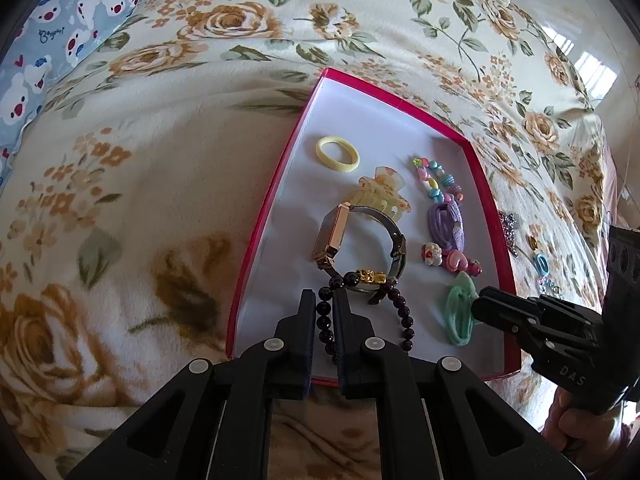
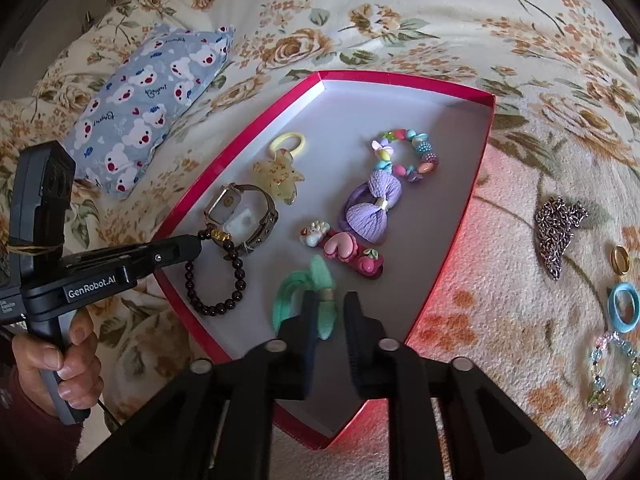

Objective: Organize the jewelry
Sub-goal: 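Carry the bead bracelet and mint hair tie into the red box and open both tools, then move both open tools back over the remaining jewelry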

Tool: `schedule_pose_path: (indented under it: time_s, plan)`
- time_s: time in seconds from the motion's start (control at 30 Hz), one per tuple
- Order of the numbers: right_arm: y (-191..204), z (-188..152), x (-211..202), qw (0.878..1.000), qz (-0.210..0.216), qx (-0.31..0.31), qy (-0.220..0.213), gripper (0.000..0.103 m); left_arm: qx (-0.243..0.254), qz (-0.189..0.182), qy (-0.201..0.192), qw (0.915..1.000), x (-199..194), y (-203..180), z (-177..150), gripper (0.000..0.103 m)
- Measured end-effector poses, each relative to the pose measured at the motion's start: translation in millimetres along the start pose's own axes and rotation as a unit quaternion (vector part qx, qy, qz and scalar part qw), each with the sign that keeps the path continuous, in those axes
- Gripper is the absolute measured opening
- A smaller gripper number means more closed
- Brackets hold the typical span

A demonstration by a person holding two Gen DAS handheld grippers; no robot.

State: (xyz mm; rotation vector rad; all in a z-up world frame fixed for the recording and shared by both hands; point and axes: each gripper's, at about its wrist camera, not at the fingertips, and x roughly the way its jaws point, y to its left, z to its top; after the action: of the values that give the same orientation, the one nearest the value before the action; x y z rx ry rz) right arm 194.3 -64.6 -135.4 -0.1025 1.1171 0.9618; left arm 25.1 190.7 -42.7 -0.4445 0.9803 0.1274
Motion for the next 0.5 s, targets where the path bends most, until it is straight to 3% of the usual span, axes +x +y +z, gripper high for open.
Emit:
schedule_pose_path:
  time_s: [0.2, 0.33, 0.5]
  plan:
    - [-1.7, -1.4, -13.7, 1.0, 0.011, 0.01, -0.019, 0.032, 0.005, 0.006, -0.002, 1.0, -5.3, -4.5, -3.6, 0.008]
    - [-5.3, -2.7, -26.9, 0.999, 0.012, 0.017, -0.033, 0.033, 0.008, 0.007, -0.01, 0.9999, -14.6, -8.8, -6.1, 0.019]
    - [-18.7, -8.8, -52.6, 0.997, 0.013, 0.039, -0.062, 0.039, 0.024, 0.011, -0.026, 0.9993, -30.1, -19.5, -9.5, 0.021]
